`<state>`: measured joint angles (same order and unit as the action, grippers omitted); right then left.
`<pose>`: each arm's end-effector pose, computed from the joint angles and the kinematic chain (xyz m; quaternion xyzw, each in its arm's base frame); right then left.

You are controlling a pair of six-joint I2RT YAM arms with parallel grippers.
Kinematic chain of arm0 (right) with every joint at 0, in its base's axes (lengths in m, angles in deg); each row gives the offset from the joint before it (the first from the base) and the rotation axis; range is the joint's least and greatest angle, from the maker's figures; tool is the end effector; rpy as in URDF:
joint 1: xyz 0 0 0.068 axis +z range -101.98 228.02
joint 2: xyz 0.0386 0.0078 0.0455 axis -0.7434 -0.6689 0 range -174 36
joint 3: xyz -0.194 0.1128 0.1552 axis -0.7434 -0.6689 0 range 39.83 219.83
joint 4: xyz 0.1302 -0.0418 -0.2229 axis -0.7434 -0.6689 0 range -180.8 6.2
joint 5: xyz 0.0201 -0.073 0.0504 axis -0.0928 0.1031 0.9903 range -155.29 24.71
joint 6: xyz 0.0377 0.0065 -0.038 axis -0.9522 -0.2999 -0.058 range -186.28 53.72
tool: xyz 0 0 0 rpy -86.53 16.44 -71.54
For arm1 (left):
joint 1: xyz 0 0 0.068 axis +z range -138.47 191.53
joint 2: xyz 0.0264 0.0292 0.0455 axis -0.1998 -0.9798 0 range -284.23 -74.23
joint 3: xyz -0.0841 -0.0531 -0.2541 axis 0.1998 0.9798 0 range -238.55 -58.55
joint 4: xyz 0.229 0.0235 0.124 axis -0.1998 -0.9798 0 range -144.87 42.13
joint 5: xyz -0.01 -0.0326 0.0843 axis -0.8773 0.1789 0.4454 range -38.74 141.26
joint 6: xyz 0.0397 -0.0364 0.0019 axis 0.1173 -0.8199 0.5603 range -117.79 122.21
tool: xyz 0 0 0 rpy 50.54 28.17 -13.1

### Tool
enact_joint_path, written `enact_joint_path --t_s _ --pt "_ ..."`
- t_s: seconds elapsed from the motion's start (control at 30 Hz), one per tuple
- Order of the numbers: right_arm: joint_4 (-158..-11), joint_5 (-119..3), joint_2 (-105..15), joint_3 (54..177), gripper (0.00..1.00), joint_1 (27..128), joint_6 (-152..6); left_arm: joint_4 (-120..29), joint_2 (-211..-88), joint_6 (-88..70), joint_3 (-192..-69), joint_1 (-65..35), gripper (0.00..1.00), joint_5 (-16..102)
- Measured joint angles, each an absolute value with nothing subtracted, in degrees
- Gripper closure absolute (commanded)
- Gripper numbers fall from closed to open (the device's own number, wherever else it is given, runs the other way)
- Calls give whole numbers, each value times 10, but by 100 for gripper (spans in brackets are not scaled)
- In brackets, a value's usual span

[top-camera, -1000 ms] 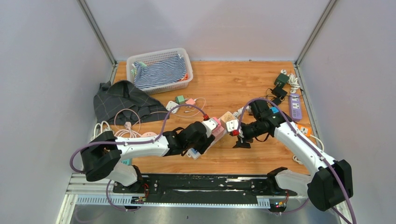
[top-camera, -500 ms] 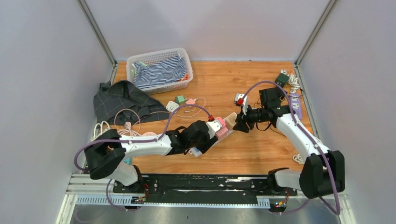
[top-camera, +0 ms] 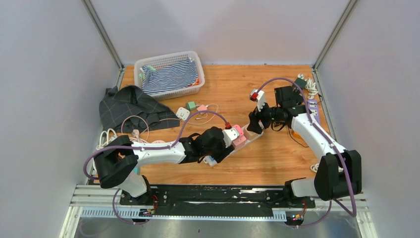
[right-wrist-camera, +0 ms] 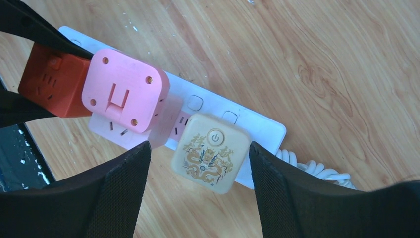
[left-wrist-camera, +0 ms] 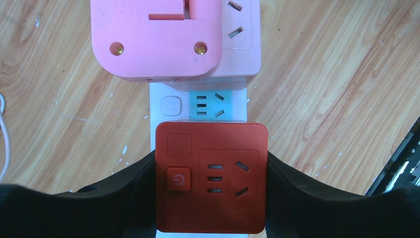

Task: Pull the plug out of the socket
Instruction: Remove the plug from the socket.

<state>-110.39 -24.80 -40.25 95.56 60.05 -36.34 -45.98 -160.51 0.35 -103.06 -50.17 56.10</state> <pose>0.2658 0.0804 0.2662 -0.4309 0.7700 0.2647 0.3890 0.1494 -0.2712 0.1884 0.4359 0.7934 -0.1904 0.3799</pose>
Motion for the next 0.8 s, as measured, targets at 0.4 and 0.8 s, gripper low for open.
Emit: enact_joint_path --t_s 0.4,0.8 --pt "-1103 -300 -435 949 17 598 -369 -453 -1618 4 -1039 -502 84 552" --pt "-1084 -326 -452 938 33 601 -397 -450 -1624 3 -1044 -502 84 549"
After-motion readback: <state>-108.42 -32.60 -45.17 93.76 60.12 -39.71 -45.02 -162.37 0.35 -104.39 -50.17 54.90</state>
